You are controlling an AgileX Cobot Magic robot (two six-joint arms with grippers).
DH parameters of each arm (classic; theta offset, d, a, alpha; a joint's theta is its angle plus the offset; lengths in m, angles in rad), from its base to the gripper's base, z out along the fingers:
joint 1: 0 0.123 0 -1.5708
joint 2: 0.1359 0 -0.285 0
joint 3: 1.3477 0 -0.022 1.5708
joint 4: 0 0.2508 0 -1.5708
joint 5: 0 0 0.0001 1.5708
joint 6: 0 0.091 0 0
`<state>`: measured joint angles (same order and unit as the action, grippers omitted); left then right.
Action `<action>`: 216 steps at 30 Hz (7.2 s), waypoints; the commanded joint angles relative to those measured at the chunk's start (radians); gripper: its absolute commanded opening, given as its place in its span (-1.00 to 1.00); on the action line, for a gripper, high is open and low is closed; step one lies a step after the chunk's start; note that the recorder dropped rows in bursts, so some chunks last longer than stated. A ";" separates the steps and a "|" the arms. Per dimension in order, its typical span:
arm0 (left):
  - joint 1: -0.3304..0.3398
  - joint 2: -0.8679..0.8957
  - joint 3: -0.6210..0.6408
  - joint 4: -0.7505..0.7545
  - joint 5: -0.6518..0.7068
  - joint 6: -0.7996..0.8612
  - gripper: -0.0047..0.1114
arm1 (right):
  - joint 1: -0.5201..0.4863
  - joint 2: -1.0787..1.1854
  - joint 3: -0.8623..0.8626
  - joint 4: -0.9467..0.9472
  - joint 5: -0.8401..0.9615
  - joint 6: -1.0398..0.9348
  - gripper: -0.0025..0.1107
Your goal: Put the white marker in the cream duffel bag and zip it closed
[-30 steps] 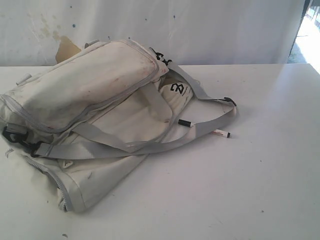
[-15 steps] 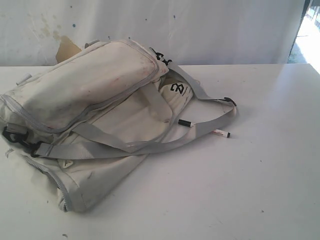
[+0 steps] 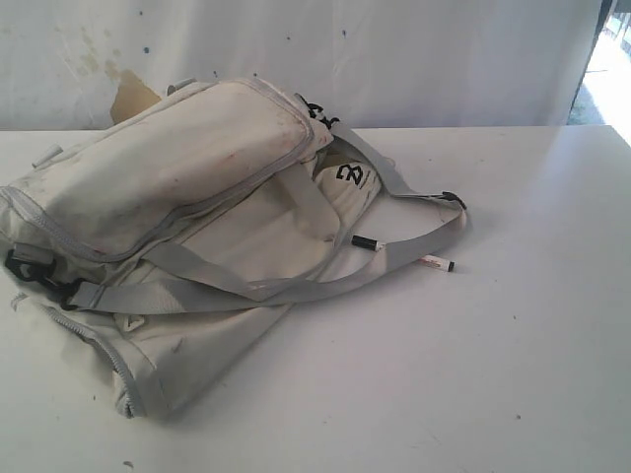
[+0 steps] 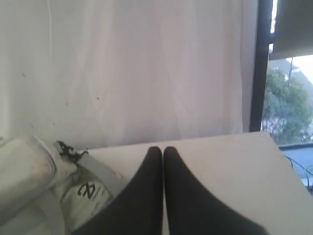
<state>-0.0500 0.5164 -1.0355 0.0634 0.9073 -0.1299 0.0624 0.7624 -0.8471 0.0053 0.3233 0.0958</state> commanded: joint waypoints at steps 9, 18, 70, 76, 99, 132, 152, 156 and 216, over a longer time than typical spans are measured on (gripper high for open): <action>-0.005 0.226 -0.007 0.074 -0.070 -0.083 0.20 | 0.173 0.248 -0.005 0.006 0.006 -0.153 -0.61; -0.001 0.444 -0.007 0.074 -0.064 -0.081 0.22 | 0.178 0.406 -0.070 0.145 0.172 -0.143 -0.30; 0.294 1.290 -0.270 -0.734 -0.282 0.597 0.59 | 0.455 1.025 -0.379 1.065 0.070 -0.648 0.01; 0.294 1.361 -0.322 -0.812 -0.241 0.627 0.59 | 0.469 1.098 -0.433 1.082 0.053 -0.682 0.01; 0.303 1.470 -0.327 -1.053 -0.204 0.756 -0.93 | 0.565 1.293 -0.639 1.101 -0.008 -0.701 0.23; 0.510 1.414 0.079 -1.272 -0.028 0.757 -0.92 | 0.446 1.312 -0.639 0.695 0.441 -0.511 0.12; 0.510 1.414 0.382 -1.681 0.204 1.054 -0.92 | 0.446 1.312 -0.639 0.605 0.523 -0.516 0.12; 0.510 1.414 0.382 -1.701 0.266 1.072 -0.92 | 0.446 1.312 -0.639 0.607 0.541 -0.537 0.12; 0.515 1.414 -0.041 -1.291 0.290 1.025 -0.10 | 0.486 1.291 -0.641 0.649 0.585 -0.629 0.06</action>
<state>0.4621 1.9359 -1.0678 -1.2640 1.2092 0.8923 0.5472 2.0664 -1.4830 0.6496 0.8843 -0.5354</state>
